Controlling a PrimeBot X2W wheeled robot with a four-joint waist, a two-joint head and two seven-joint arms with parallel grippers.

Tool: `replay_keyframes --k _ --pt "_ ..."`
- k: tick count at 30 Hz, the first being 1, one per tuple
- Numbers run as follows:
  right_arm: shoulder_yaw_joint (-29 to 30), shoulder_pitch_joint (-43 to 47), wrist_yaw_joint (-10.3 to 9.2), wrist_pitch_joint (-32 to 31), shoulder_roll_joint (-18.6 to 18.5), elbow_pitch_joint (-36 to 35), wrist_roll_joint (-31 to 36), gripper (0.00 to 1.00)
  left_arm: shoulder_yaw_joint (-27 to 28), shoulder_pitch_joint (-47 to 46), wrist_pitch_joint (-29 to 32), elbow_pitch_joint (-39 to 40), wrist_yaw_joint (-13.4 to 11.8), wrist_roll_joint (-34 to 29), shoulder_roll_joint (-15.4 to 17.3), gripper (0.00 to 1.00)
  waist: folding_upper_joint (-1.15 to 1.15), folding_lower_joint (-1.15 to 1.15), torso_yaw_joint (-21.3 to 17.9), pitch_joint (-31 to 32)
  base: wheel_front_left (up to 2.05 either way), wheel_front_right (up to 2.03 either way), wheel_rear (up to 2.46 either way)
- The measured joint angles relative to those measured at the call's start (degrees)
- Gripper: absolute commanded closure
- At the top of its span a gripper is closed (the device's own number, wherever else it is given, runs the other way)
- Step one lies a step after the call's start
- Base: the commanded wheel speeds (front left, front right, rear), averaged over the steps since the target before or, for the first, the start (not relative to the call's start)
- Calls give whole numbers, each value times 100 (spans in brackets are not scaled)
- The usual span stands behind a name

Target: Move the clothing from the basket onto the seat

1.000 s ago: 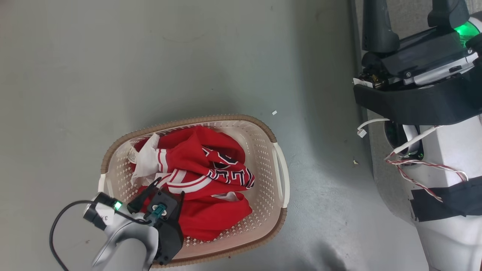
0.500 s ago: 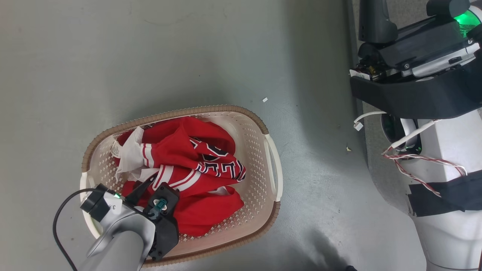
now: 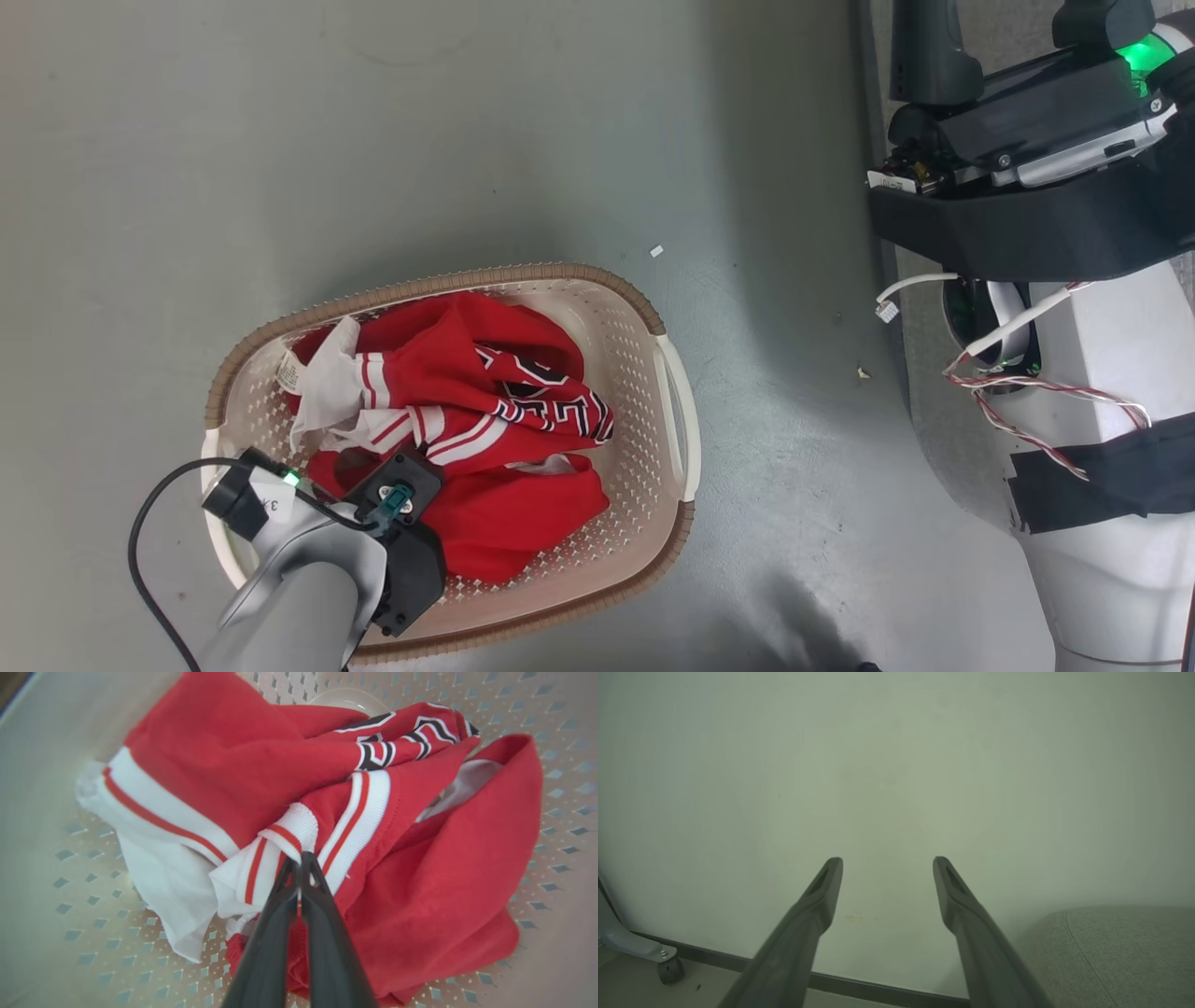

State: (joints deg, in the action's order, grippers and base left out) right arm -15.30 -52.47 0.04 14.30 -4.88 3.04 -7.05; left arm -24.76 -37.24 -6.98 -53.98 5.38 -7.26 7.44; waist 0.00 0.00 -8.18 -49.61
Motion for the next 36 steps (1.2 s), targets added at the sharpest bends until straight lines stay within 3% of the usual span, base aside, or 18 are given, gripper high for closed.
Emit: replay_keyframes --k 13,36 --pt "113 169 -11 42 -49 301 -7 0 283 7 -633 271 26 432 -116 100 0 -1 98 318 0 0 0" --pt "259 1410 25 42 -190 1088 -164 0 633 403 -733 1705 18 965 -194 100 -1 -1 434 1651 0 0 0"
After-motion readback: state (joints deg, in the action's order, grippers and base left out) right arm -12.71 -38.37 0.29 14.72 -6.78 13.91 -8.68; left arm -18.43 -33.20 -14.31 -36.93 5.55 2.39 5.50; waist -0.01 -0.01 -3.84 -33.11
